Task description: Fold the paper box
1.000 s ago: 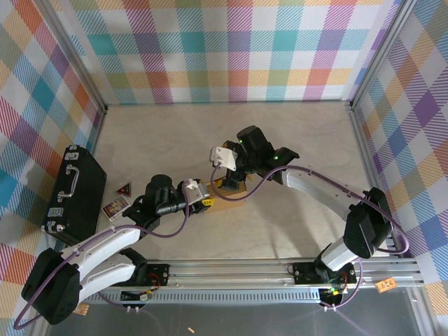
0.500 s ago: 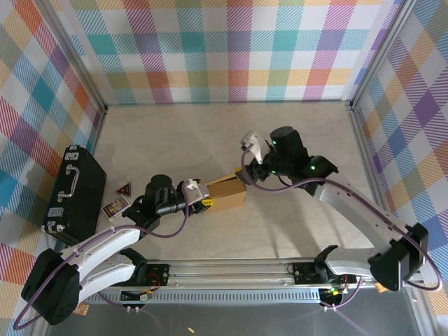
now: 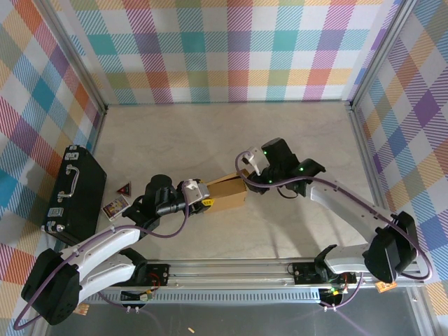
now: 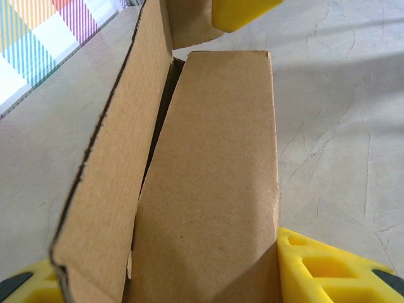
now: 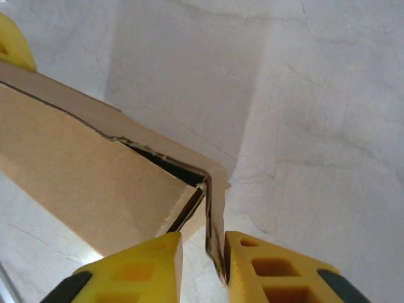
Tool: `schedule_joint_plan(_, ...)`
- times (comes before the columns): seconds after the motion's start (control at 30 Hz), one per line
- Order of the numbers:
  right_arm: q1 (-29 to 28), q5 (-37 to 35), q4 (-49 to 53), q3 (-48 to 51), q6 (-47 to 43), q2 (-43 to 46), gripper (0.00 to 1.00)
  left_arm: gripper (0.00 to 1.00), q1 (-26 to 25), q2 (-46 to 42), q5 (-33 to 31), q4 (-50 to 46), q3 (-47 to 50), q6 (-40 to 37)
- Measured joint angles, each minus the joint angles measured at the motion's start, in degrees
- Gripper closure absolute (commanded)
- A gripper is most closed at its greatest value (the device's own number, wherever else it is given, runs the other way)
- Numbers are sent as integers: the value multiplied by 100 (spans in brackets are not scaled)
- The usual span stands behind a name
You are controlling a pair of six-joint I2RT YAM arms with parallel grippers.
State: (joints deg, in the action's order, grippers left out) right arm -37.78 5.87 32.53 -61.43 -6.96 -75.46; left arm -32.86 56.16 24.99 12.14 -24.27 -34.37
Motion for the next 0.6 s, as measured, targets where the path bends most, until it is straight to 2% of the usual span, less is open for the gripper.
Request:
schedule_joint_plan(0.07,0,0,37,-76,35,-52,100,58,0,0,-2,0,0,2)
schedule_joint_plan(0.6,0,278,380,-420,942,-282,100,58,-4,15,-2,0,0,7)
